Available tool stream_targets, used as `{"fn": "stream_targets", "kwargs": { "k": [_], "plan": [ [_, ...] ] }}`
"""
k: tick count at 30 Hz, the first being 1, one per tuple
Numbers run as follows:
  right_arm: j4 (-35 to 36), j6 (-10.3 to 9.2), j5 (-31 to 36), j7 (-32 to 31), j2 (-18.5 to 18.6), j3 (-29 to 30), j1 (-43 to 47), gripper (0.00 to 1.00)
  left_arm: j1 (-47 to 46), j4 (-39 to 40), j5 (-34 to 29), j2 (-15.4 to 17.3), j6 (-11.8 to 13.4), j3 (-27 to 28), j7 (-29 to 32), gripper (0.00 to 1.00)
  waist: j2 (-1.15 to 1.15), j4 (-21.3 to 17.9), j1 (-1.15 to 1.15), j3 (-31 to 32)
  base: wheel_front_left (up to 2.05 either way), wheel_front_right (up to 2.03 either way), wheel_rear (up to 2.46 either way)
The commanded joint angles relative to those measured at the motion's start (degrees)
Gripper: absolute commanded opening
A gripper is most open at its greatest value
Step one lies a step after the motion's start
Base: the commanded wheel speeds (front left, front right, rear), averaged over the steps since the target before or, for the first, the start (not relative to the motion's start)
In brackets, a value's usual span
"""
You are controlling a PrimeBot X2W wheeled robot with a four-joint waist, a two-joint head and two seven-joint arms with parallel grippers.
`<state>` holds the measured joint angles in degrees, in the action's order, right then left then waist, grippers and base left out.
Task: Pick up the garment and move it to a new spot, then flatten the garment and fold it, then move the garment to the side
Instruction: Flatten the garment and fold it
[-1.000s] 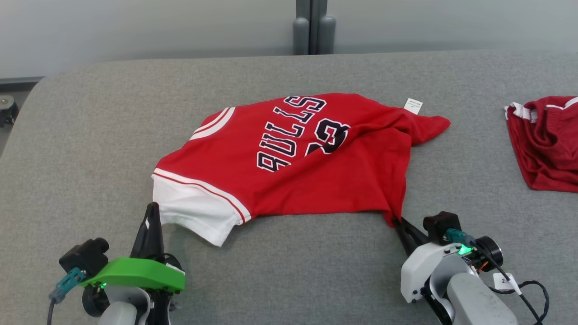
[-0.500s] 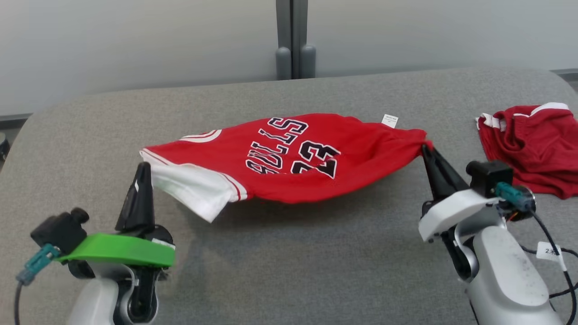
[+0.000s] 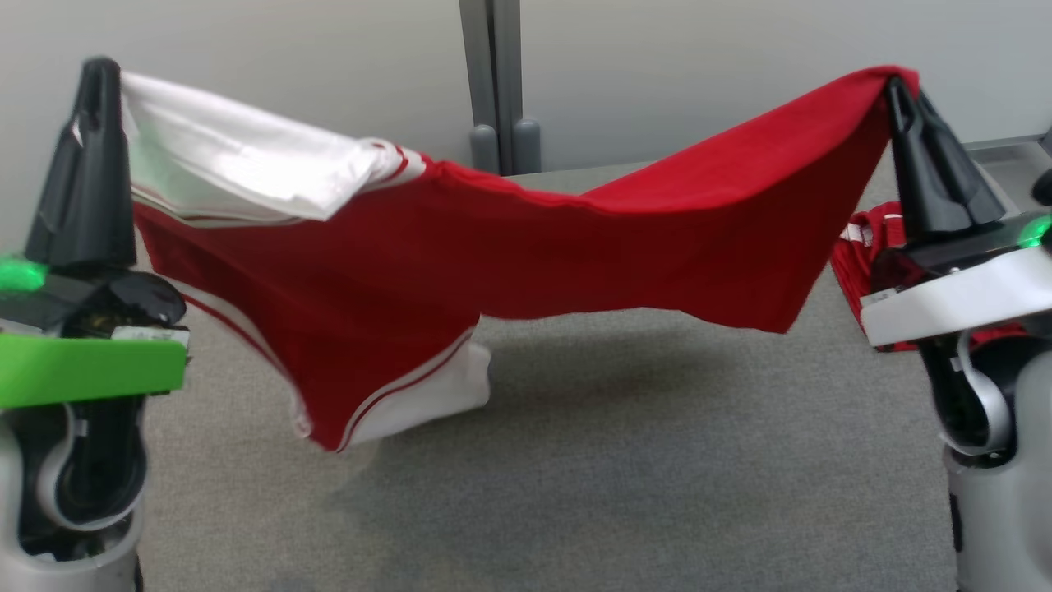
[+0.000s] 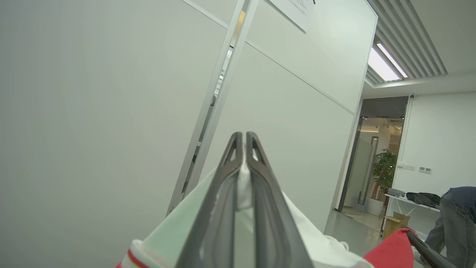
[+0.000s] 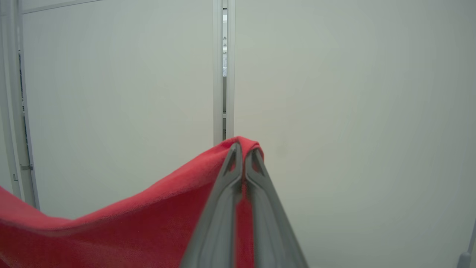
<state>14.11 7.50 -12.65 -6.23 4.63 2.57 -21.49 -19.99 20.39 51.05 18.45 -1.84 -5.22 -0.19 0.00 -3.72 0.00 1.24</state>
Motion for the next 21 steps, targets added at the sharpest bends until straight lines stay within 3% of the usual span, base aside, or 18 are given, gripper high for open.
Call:
{"fn": "stream_targets", "kwargs": {
  "k": [1, 7, 11, 16, 21],
  "plan": [
    [2.42, -0.03, -0.41, -1.08, 0.62, 0.63, 0.28, 0.00, -1.95, 1.58, -0.72, 1.27, 0.60, 0.39, 1.10, 0.00, 0.00, -0.25, 0.00, 0.01, 0.00, 0.00, 0.00],
    [12.42, -0.03, 1.73, -5.93, 2.93, 4.25, -2.26, 0.00, -11.04, 6.16, -2.56, 6.06, 2.35, -0.13, 8.26, 0.00, 0.00, -0.83, 0.00, -1.48, 0.00, 0.00, 0.00],
    [13.09, -0.03, 3.32, -7.06, 4.52, 4.96, -3.51, 0.00, -15.61, 4.31, -3.64, 7.25, 1.83, -2.35, 11.21, 0.00, 0.00, -0.68, 0.00, -4.51, 0.00, 0.00, 0.00],
    [9.07, -0.04, 4.86, -5.99, 5.79, 3.49, -7.41, 0.00, -22.23, -1.97, -6.74, 7.61, 0.16, -5.80, 12.35, 0.00, 0.00, -0.51, 0.00, -10.63, 0.00, 0.00, 0.00],
    [-0.67, -0.05, 7.00, -2.42, 6.55, 1.29, -17.54, 0.00, -31.98, -11.22, -11.05, 7.60, -1.90, -8.32, 11.14, 0.00, 0.00, -0.74, 0.00, -17.87, 0.00, 0.00, 0.00]
  ]
}}
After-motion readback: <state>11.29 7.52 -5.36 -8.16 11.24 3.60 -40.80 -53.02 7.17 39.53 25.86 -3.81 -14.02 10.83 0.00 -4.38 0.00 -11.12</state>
